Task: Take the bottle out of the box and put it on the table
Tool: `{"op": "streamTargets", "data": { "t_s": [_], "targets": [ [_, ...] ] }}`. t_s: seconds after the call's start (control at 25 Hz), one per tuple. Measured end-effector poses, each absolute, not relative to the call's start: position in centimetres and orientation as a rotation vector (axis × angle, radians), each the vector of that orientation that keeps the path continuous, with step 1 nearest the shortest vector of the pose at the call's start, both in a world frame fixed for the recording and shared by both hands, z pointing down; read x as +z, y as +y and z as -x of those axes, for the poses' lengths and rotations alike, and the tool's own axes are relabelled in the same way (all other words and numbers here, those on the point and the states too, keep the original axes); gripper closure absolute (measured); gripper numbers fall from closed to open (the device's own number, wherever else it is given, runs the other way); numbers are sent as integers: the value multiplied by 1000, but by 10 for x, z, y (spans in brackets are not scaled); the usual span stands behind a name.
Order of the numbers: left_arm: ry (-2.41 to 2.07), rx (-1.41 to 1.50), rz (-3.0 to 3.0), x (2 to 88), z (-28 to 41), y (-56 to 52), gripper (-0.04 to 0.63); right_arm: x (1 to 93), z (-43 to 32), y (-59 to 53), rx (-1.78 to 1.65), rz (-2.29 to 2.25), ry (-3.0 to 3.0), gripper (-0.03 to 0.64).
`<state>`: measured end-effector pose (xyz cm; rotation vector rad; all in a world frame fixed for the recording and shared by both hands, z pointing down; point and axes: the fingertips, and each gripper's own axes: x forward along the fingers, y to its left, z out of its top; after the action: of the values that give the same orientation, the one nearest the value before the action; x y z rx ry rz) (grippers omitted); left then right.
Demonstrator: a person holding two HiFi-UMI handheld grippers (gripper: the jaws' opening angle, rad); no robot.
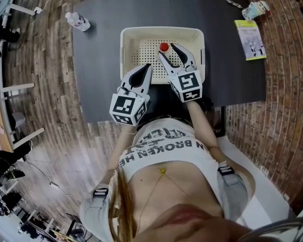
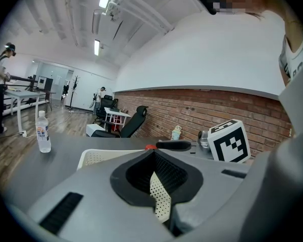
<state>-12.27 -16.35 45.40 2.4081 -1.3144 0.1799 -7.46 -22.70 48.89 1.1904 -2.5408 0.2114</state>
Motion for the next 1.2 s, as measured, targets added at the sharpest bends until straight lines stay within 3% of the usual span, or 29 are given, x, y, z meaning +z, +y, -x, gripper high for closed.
{"op": "streamTargets", "data": {
  "t_s": [1.2],
  "targets": [
    [-1340, 163, -2368, 461, 134, -165, 591, 511, 84, -242, 238, -1174, -2552, 462]
  ]
}}
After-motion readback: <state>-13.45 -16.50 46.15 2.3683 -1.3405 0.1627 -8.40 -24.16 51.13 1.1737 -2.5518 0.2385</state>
